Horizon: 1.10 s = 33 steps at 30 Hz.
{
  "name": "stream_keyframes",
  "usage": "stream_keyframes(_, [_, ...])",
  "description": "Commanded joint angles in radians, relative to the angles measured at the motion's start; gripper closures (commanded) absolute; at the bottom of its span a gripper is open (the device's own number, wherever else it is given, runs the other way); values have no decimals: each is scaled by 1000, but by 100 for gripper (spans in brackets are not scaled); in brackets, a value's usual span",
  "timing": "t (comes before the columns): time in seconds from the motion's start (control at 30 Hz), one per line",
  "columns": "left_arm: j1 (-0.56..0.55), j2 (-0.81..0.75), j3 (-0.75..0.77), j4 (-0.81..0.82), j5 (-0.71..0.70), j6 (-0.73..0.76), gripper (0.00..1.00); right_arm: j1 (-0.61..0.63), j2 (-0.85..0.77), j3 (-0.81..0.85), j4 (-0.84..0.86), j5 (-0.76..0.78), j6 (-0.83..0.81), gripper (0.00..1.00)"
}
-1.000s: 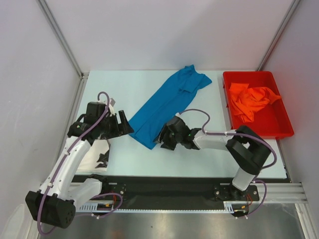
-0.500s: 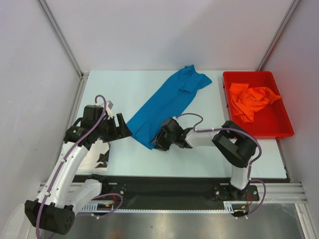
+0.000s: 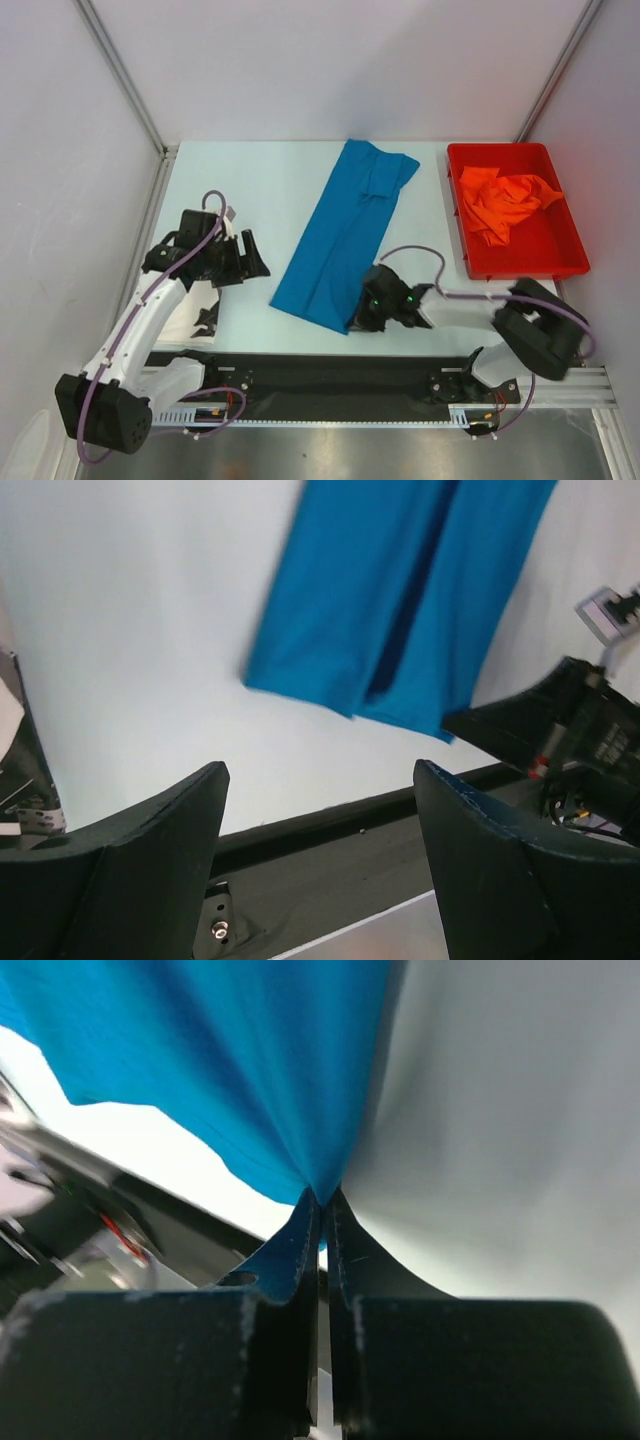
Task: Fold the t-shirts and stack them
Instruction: Fold the tshirt
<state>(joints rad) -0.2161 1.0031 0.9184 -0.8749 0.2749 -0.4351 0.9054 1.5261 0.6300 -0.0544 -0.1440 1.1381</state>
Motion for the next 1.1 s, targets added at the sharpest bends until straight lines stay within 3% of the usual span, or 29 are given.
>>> stream_keyframes(0.0, [-21, 38, -39, 80, 73, 1, 20, 9, -189, -203, -110, 15, -97, 100])
stream_keyframes(0.1, [-113, 77, -58, 122, 64, -27, 19, 1, -340, -317, -246, 75, -89, 99])
stream_keyframes(0.27, [-224, 135, -136, 253, 55, -116, 19, -34, -798, -371, -539, 142, -57, 84])
stream_keyframes(0.3, [-232, 144, -142, 273, 58, -125, 19, -52, -849, -360, -568, 173, -63, 78])
stream_keyframes(0.33, [-241, 163, -138, 307, 60, -129, 19, -71, -886, -346, -614, 202, -72, 60])
stream_keyframes(0.4, [-243, 186, -110, 333, 46, -119, 19, -121, -922, -293, -630, 225, -145, 47])
stream_keyframes(0.43, [-243, 225, -64, 352, 38, -99, 19, -219, -900, -274, -601, 218, -187, 37])
stream_keyframes(0.5, [-243, 271, 0, 370, 3, -74, 19, -357, -757, -208, -552, 172, -332, 34])
stream_keyframes(0.53, [-241, 319, 63, 401, -14, -59, 19, -502, -698, -191, -468, 56, -371, 30])
stream_keyframes(0.57, [-243, 339, 89, 427, -22, -51, 19, -567, -640, -175, -431, 9, -400, 29])
stream_keyframes(0.63, [-243, 406, 164, 509, -54, -34, 18, -667, -445, -38, -411, 30, -455, 28])
stream_keyframes(0.83, [-241, 653, 425, 622, -163, 44, 20, -735, -13, 400, -270, 52, -554, 28])
stream_keyframes(1.07, [-213, 968, 687, 772, -138, 94, 26, -775, 397, 817, -242, 121, -626, 28])
